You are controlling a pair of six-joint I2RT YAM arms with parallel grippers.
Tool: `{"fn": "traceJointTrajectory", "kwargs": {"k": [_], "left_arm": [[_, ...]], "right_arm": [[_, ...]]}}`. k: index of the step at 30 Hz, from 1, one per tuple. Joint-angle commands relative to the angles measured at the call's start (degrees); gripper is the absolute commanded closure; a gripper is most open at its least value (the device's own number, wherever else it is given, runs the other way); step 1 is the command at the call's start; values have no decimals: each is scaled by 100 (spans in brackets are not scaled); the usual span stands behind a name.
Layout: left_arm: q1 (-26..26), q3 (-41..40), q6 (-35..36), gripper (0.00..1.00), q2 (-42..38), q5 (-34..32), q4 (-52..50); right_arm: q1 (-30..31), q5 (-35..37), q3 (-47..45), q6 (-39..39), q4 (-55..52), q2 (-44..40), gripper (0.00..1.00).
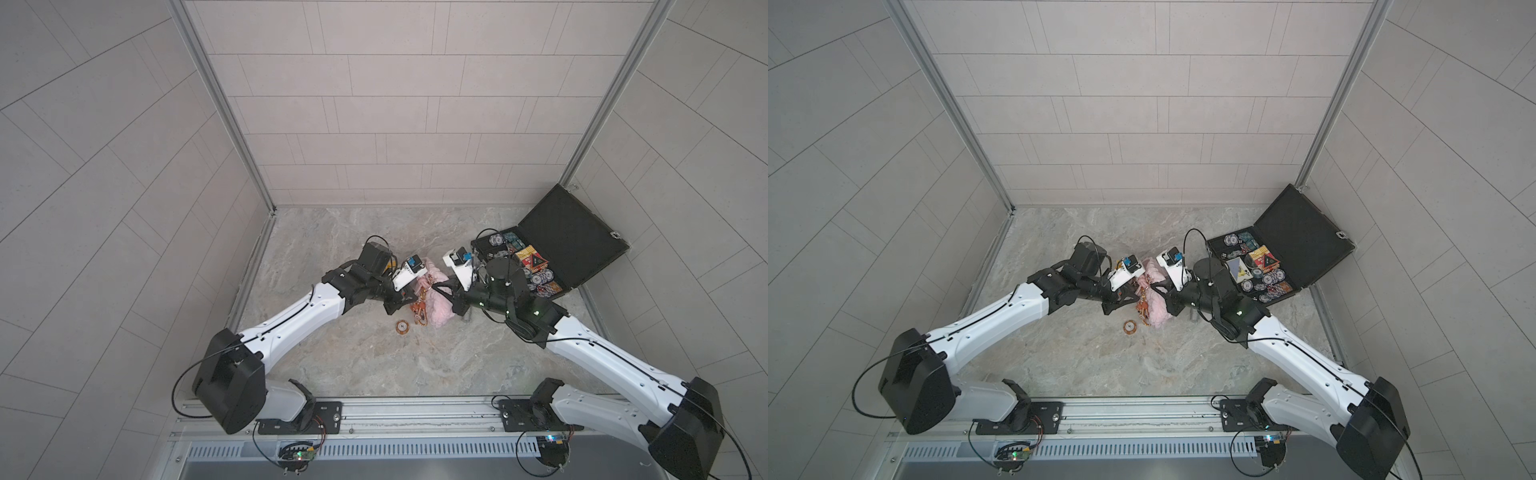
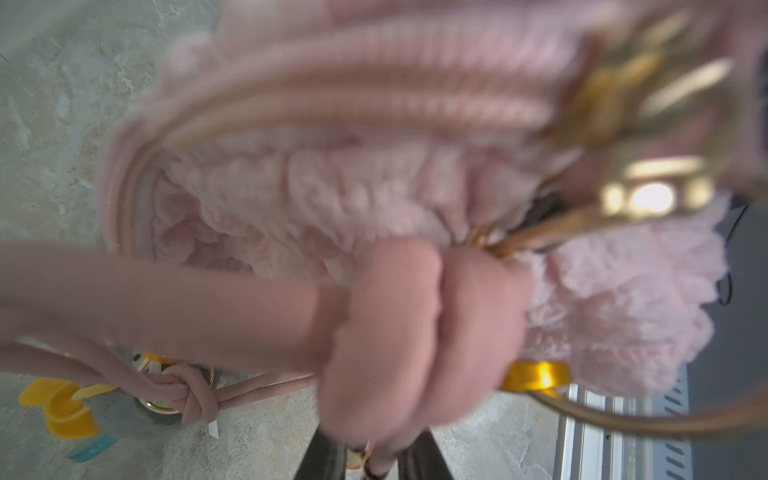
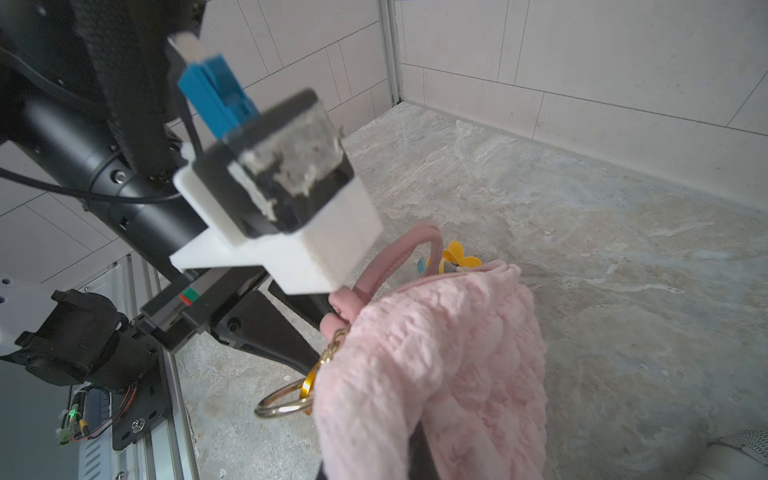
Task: Remove the decoration from the bag
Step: Adjust the decoration item in the bag, then adjust the bag.
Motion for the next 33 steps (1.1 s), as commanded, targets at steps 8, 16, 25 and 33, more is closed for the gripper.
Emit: {"fn": "traceJointTrajectory", "kwargs": {"k": [8,16,25,33], "left_arm": [[51,-44,-377,66,-49,368,608],[28,-6,-494,79,49,678,705],[26,162,-64,97,-314,225,124],[38,348,485,99,-854,-728,-504]], "right_arm": [[-77,-313,-85,103,362,-233,100],[-171,-400,-172,142,328,-396,100],[-241,-388,-239,94,176,-513,100],[-348,-469,-224,19,87,-519,100]]}}
